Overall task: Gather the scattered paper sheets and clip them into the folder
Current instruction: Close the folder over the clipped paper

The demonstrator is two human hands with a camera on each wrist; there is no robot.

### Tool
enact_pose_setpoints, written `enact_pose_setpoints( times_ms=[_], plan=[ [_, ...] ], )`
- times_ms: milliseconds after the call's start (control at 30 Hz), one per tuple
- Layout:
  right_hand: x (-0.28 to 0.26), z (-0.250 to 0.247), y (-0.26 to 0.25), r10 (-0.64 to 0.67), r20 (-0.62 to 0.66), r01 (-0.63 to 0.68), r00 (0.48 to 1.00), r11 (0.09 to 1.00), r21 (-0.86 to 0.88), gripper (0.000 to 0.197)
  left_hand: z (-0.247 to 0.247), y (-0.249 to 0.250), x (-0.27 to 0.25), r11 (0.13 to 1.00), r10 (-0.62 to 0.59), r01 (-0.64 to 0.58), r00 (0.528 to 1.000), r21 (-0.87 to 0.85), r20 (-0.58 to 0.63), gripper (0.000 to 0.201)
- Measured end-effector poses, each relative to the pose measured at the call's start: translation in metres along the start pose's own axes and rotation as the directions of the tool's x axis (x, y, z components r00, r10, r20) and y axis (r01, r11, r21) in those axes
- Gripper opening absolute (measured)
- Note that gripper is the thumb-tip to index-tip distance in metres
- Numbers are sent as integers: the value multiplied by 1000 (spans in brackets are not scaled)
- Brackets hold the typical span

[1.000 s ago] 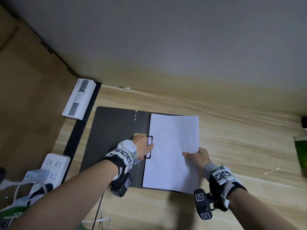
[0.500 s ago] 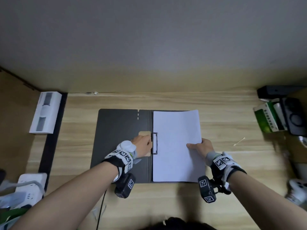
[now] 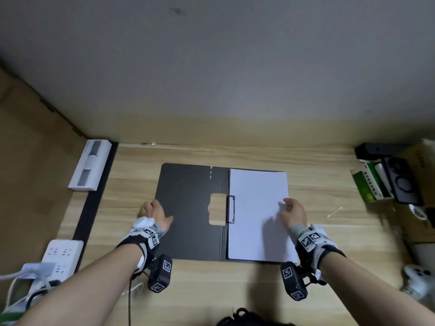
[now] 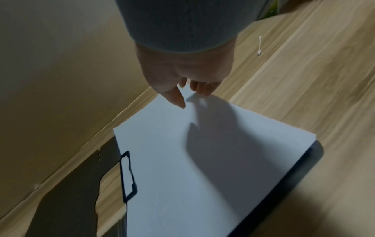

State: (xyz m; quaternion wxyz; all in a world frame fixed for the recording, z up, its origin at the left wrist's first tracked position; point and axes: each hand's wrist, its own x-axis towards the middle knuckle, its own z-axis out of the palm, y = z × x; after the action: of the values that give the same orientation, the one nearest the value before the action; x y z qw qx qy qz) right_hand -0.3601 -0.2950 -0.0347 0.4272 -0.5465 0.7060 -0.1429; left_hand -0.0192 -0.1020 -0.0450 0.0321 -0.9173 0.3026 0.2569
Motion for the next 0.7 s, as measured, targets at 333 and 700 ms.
enact_pose_setpoints(
  times_ms=[333,700],
  plan=[
    [-41,16,27,-145,309,267,940,876,-401,35,11,-25,-22,903,-234,242,970,-355,67,49],
    [-62,34,41,-154,350,361,924,649,-670,95,-37,-14,-56,658,-216,116,976,-744,-39,28]
  ],
)
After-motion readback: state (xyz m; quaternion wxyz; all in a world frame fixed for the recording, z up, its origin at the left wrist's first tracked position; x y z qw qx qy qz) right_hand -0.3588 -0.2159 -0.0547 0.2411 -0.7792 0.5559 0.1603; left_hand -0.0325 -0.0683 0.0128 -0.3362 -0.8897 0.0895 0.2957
